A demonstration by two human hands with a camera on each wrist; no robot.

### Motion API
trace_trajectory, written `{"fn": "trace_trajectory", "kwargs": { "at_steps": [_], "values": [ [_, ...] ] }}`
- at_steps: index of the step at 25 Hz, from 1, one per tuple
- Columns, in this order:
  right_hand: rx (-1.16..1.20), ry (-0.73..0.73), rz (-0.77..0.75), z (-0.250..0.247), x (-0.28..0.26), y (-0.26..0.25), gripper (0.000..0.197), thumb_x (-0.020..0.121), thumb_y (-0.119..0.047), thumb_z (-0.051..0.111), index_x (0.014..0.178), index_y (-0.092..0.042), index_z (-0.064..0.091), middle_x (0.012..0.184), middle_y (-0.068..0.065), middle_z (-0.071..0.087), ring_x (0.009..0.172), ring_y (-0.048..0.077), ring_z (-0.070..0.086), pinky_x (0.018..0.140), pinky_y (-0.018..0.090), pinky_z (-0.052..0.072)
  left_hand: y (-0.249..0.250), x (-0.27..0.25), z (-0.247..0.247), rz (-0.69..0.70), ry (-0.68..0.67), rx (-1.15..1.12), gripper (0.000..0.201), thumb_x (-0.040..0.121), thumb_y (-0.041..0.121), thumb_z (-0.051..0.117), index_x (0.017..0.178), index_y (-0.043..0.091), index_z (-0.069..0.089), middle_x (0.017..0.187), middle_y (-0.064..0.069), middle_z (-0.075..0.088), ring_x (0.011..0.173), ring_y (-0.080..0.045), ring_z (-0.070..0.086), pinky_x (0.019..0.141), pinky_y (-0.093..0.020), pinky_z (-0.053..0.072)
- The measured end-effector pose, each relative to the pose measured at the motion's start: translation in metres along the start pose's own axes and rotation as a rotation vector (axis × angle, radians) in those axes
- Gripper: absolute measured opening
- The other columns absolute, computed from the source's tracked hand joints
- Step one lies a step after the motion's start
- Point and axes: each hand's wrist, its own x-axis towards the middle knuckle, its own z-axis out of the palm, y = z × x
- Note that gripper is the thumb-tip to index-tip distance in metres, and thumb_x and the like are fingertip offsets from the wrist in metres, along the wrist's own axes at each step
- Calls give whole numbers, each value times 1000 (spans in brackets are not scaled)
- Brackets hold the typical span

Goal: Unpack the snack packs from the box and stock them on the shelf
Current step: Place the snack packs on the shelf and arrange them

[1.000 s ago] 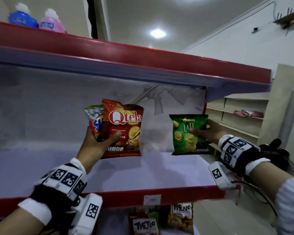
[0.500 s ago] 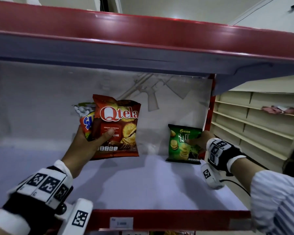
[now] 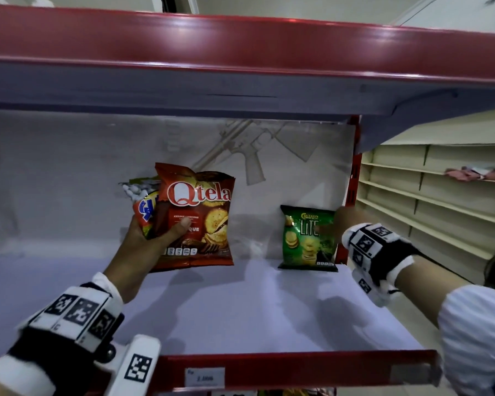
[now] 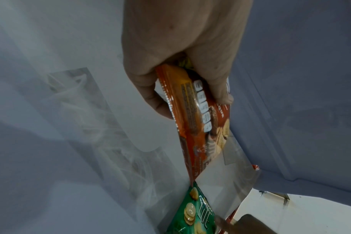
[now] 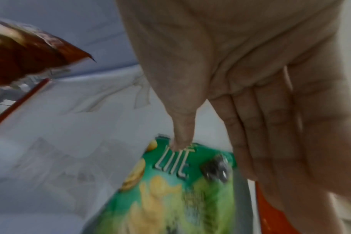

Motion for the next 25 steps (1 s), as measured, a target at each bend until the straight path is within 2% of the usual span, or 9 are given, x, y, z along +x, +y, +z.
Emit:
{"fn": "trace_trajectory", "kwargs": {
  "at_steps": [2,5,8,10,12,15,20,23,25],
  "values": [
    [16,-4,-168,-27,-18,-19,58,84,-64,52,103,-10,61,99,6,61,91,24,64,69,26,47,-1,1,-3,-12,-3,-21,88,56,45,79,135,35,43,122,1,66,106,-24,66,93,-51,52],
    [635,-365,-493,-48,-55,-70,73,79,-59,62,139,-27,36,122,7,61,78,12,70,61,20,54,-1,-1,-3,-3,-40,-49,89,54,43,81,134,35,44,121,2,67,104,-22,67,88,-46,55],
    [1010,-499,-604,-38,-83,-124,88,75,-33,77,140,-41,18,115,13,65,81,24,72,58,31,57,0,-6,-9,11,-85,-18,92,53,45,81,135,37,40,120,6,66,103,-17,68,76,-35,58],
    [1053,-440,-603,-28,-90,-150,77,75,-25,79,132,-36,28,103,8,67,76,25,70,56,34,58,0,-8,-23,10,-108,28,85,58,49,76,134,40,38,120,9,63,102,-14,67,77,-34,59],
    [1060,-416,-587,-19,-87,-166,57,74,-25,80,114,-36,41,96,5,68,72,23,70,54,35,59,-1,-9,-44,14,-111,85,55,70,57,62,120,48,40,115,11,64,91,-9,70,71,-31,60],
    [1049,-340,-397,-3,-72,-188,69,68,-29,84,123,-19,45,106,9,66,77,26,69,53,35,58,-15,-17,-88,-58,-34,183,38,89,54,42,121,36,34,117,0,64,79,-23,72,67,-35,55],
    [828,-189,-125,25,-43,-220,98,64,-37,86,138,-3,31,136,17,50,121,34,54,96,47,49,-30,-28,-125,-59,86,168,34,98,42,40,128,27,38,119,-6,65,69,-35,71,64,-34,49],
    [784,-252,-80,39,-35,-236,109,67,-35,84,146,0,18,147,18,37,132,33,43,104,45,43,-31,-27,-125,-60,54,157,33,98,43,41,128,31,39,116,-4,67,61,-35,71,56,-32,50],
    [778,-266,-78,45,-33,-243,105,68,-32,84,145,0,20,147,17,37,133,33,41,105,45,42,-33,-26,-125,-67,54,155,31,97,43,42,126,33,40,115,-2,67,60,-34,71,53,-31,50]
  ]
}}
